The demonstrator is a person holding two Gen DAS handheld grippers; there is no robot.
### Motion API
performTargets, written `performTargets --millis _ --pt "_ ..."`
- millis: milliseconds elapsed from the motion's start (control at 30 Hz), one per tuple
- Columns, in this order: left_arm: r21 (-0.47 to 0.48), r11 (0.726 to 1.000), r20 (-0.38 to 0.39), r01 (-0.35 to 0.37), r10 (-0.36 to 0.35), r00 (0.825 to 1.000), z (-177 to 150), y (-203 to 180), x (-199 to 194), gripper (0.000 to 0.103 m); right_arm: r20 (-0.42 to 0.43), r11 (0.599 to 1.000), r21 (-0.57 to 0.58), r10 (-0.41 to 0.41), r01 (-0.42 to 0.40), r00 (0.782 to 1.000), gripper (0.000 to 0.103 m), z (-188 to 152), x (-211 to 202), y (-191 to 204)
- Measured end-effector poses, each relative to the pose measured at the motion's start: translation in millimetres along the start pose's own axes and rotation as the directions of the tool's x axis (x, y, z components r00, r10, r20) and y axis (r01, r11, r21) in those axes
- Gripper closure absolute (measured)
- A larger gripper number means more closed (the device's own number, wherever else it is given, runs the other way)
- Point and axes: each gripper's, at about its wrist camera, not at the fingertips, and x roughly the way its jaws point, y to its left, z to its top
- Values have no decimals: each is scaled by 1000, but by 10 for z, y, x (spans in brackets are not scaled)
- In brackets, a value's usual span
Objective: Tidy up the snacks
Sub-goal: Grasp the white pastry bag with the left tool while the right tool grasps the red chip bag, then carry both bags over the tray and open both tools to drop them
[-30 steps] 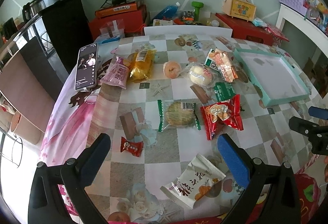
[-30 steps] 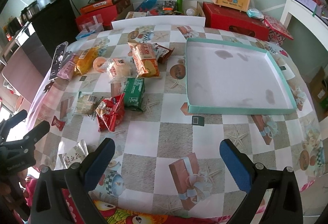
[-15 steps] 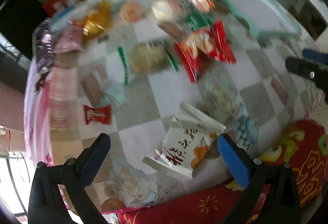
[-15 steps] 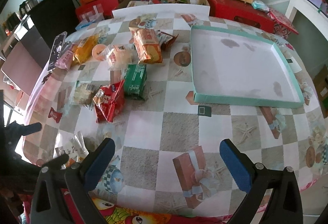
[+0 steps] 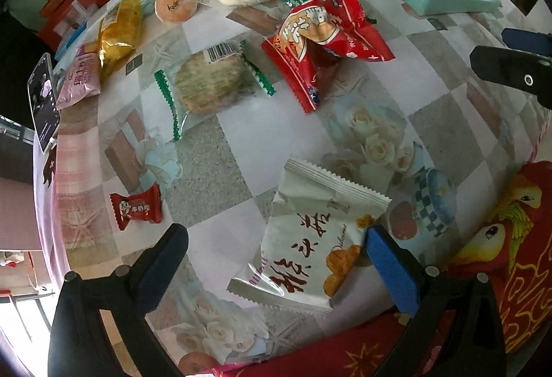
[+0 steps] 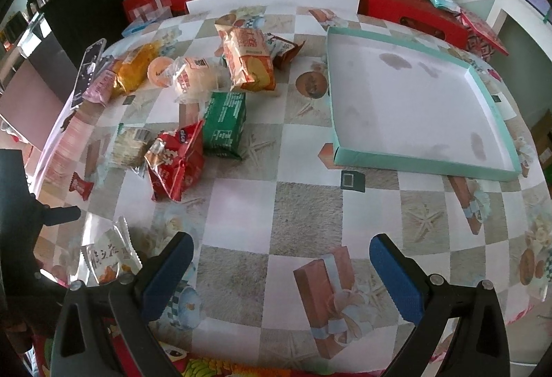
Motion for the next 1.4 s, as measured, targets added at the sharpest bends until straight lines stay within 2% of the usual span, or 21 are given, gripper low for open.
performTargets --millis 133,367,700,967,1067,1200,1333,1400 --pt "-13 1000 -7 11 -11 1000 43 -4 119 21 -7 1000 -11 -2 2 1000 0 19 39 41" --pt "-53 997 8 60 -59 998 122 87 215 40 -19 1000 -29 9 -9 1000 0 80 115 130" --pt "-159 985 41 67 -62 997 265 416 491 41 0 994 -60 92 -92 996 0 250 209 411" --pt "-244 968 59 59 -46 997 313 899 723 41 -1 982 -81 172 -172 985 0 411 339 702" --pt "-272 960 65 68 -52 996 325 1019 837 41 -15 980 -68 185 -186 983 7 464 431 759" --pt "-295 953 72 66 -47 996 279 1337 748 41 -20 978 -64 196 -197 980 19 515 501 808" --pt "-307 949 79 68 -45 996 248 1424 742 41 -18 976 -69 204 -205 979 27 565 559 850" --pt "-309 949 82 68 -45 996 260 1445 784 41 -19 977 -65 202 -203 979 40 576 573 845"
